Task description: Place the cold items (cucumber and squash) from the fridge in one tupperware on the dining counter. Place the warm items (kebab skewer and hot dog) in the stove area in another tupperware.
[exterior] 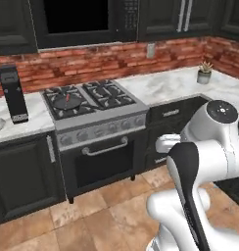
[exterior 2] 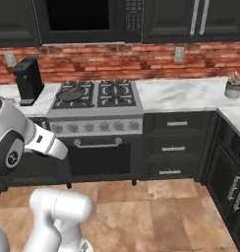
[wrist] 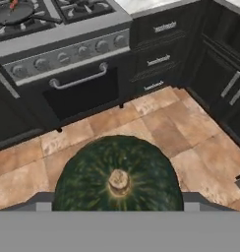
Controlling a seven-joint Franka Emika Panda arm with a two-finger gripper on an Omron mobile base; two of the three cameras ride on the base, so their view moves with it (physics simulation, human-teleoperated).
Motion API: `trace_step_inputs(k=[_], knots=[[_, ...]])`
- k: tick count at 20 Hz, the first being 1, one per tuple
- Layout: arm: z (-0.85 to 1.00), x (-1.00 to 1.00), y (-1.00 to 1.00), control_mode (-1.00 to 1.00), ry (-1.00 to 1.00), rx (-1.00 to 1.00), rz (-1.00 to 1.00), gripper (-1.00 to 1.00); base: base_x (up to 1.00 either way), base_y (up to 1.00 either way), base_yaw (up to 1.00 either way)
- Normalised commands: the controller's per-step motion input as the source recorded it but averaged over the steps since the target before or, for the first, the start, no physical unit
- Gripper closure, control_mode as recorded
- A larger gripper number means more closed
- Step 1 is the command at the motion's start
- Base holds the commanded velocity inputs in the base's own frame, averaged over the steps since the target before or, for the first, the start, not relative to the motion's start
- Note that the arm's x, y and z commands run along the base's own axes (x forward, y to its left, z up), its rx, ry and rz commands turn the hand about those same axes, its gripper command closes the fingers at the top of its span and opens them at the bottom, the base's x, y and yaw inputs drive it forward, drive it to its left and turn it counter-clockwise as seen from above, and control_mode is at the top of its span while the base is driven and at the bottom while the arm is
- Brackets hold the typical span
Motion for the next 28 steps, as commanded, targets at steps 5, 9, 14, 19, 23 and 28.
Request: trace_step_inputs(k=[5, 9, 14, 19, 23, 28], knots=[[0.00, 0.00, 0.00, 1.00, 0.00, 0.00, 0.00, 1.00, -0.29, 0.51, 0.94], [0.00, 0.00, 0.00, 1.00, 0.00, 0.00, 0.00, 1.00, -0.26, 0.43, 0.90], [0.00, 0.00, 0.00, 1.00, 0.00, 0.00, 0.00, 1.00, -0.64, 0.21, 0.79], [0.00, 0.00, 0.00, 1.00, 0.00, 0.00, 0.00, 1.00, -0.72, 0.19, 0.75], [0.00, 0.00, 0.00, 1.00, 0.00, 0.00, 0.00, 1.00, -0.59, 0.35, 0.71], [0.00, 0.00, 0.00, 1.00, 0.00, 0.00, 0.00, 1.00, -0.33, 0.44, 0.63]])
